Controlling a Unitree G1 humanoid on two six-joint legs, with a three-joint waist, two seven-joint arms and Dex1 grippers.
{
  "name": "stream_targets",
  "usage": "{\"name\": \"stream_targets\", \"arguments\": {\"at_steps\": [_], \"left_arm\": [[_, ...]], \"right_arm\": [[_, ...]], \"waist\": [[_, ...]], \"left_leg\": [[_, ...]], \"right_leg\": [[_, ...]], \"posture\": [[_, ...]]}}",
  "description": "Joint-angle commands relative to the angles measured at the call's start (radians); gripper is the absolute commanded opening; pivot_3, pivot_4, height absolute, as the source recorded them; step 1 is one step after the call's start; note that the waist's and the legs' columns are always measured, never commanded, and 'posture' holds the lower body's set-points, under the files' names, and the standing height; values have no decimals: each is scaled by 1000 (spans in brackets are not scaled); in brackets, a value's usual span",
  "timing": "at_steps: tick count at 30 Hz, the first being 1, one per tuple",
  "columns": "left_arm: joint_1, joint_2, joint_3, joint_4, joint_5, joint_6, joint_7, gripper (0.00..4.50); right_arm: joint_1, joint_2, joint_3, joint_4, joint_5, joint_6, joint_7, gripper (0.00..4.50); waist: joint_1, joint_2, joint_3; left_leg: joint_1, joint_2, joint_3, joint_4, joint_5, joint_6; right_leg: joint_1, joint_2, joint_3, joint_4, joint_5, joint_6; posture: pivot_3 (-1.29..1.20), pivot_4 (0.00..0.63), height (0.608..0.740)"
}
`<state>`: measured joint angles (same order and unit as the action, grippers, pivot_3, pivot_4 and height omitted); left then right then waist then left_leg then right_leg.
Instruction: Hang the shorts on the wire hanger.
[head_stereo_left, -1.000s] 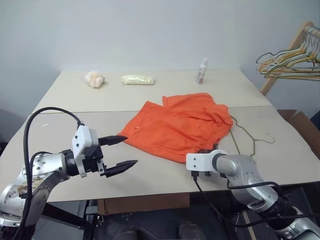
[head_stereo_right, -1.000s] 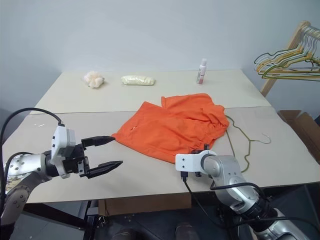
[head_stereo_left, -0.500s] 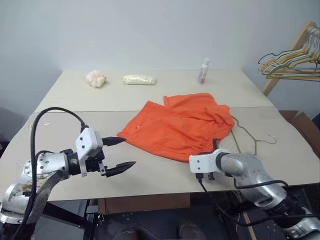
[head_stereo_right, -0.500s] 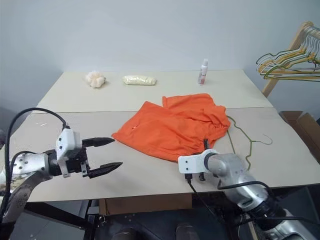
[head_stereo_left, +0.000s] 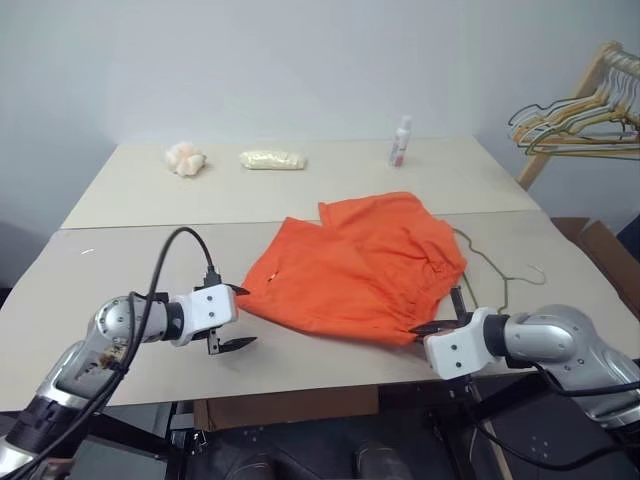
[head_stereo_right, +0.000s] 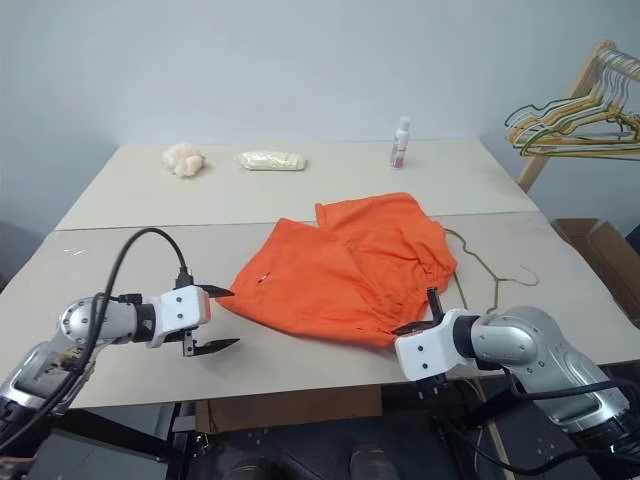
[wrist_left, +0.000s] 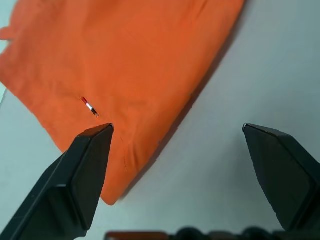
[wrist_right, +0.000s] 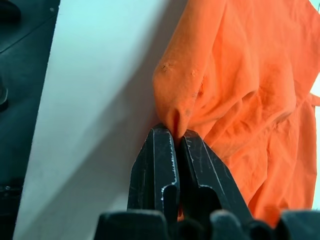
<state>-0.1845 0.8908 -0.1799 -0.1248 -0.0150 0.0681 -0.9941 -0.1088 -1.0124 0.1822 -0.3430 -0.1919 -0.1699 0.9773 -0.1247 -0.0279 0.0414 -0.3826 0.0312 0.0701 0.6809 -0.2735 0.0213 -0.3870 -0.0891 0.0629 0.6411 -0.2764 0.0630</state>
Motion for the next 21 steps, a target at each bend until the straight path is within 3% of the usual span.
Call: {"name": "stream_targets", "arguments": {"at_steps": [1, 6, 8, 21], "left_arm": [[-48, 1, -38, 60, 82, -65, -2, 4500], [-113, -73, -82, 153, 175, -55, 65, 4500], [-136, -100, -97, 193, 215, -63, 94, 4098], [-261, -160, -115, 410, 288, -137, 142, 102]], "right_arm": [[-4, -17, -52, -20, 21, -14, 4, 23], [-10, -6, -57, -28, 27, -1, 5, 23], [-8, -7, -58, -30, 29, 0, 5, 0], [-4, -11, -76, -29, 42, 7, 10, 0]], "waist": [[-4, 0, 0], [-10, 1, -5], [-10, 1, -9], [-42, 2, -21]], "left_leg": [[0, 0, 0, 0, 0, 0], [1, 0, 0, 1, 0, 0], [1, 0, -1, 1, 0, 0], [2, 0, -1, 1, 0, 0]], "right_leg": [[0, 0, 0, 0, 0, 0], [0, 0, 0, 1, 0, 0], [1, 0, 0, 1, 0, 0], [2, 0, 0, 1, 0, 0]], "posture": [[-191, 10, 740], [-210, 3, 740], [-213, 3, 740], [-227, 4, 740]]}}
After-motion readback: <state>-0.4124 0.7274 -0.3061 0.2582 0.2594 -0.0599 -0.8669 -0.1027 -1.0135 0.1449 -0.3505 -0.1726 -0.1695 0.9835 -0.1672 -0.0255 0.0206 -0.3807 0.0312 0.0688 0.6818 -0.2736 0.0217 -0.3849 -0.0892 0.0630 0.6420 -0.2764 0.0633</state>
